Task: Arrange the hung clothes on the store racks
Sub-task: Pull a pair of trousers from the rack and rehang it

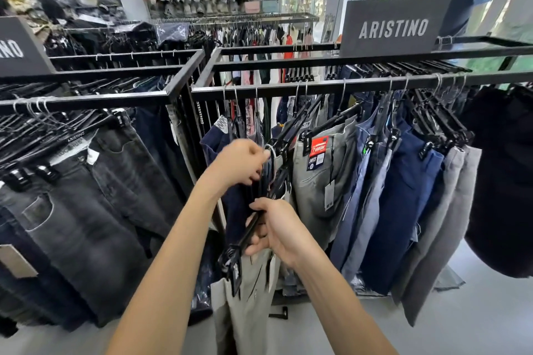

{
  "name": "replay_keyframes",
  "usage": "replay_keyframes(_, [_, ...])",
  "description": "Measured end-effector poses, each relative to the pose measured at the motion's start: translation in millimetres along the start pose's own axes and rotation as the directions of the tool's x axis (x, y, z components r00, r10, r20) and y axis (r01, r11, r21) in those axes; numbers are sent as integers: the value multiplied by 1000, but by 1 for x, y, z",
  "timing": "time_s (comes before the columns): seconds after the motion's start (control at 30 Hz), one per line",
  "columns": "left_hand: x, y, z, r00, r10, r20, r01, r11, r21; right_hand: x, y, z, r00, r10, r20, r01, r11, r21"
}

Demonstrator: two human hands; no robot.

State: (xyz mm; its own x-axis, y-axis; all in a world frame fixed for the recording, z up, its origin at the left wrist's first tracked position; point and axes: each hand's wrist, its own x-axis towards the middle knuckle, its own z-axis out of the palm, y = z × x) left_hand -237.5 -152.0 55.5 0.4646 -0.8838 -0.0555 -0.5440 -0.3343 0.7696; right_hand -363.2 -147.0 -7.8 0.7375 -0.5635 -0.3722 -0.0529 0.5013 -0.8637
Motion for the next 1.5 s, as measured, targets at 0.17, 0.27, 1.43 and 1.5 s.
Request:
replay_keyframes(0.17, [46, 35, 5, 968, 207, -146, -203, 978, 38, -4, 2, -9, 1000, 13, -23, -14, 999, -40])
replay_keyframes(0.27, [68, 50, 25, 977, 203, 60, -204, 979, 7, -8, -2, -20, 998, -2, -69, 0, 999, -35])
replay_keyframes(1.43, [204, 143, 81, 966, 132, -222, -158, 982, -104, 116, -152, -150, 961, -186, -205, 167, 980, -107])
replay_keyframes(1.5, [209, 146, 86, 931, 199, -305, -187, 980, 69, 126, -161, -157, 962, -199, -189, 177, 976, -127])
